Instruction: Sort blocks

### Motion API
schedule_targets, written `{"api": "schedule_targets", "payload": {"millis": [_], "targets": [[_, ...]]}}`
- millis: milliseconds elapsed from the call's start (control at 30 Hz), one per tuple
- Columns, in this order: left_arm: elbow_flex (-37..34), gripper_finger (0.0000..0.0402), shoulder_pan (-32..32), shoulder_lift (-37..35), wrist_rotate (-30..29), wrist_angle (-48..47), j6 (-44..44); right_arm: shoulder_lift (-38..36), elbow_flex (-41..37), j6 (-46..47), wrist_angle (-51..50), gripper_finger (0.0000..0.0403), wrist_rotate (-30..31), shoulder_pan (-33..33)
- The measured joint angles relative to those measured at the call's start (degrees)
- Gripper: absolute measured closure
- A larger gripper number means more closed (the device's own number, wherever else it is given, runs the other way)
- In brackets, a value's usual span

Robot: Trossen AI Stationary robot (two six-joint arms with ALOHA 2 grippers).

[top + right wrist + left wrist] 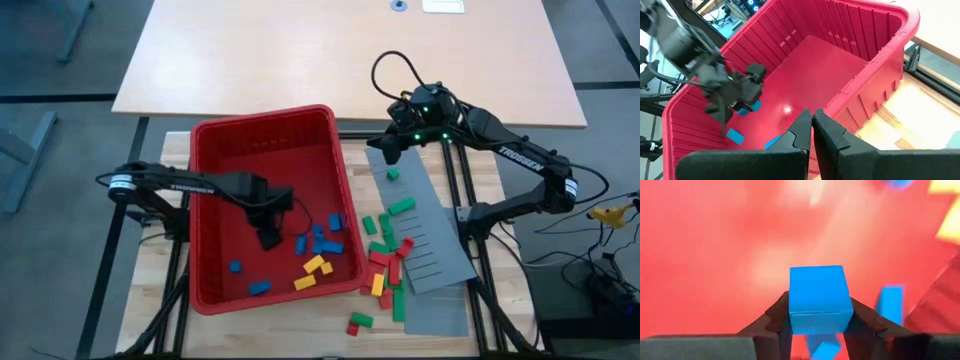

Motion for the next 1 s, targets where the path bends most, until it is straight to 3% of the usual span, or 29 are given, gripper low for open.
{"api": "schedule_targets", "payload": {"millis": [300, 567, 1000], "targets": [[16.3, 0.0291, 0.2, 0.2, -10.0, 3.0, 5.8, 0.1, 0.0, 0.0, 0.1, 0.0403, 0.0, 0.0], [26.1, 0.0291, 1.2, 3.1, -10.0, 16.6, 12.9, 0.1, 0.0, 0.0, 0.2, 0.0403, 0.2, 0.0], [38.4, 0.0291, 1.7, 15.4, -3.9, 24.3, 19.2, 0.0, 0.0, 0.3, 0.2, 0.0403, 0.4, 0.0]]}}
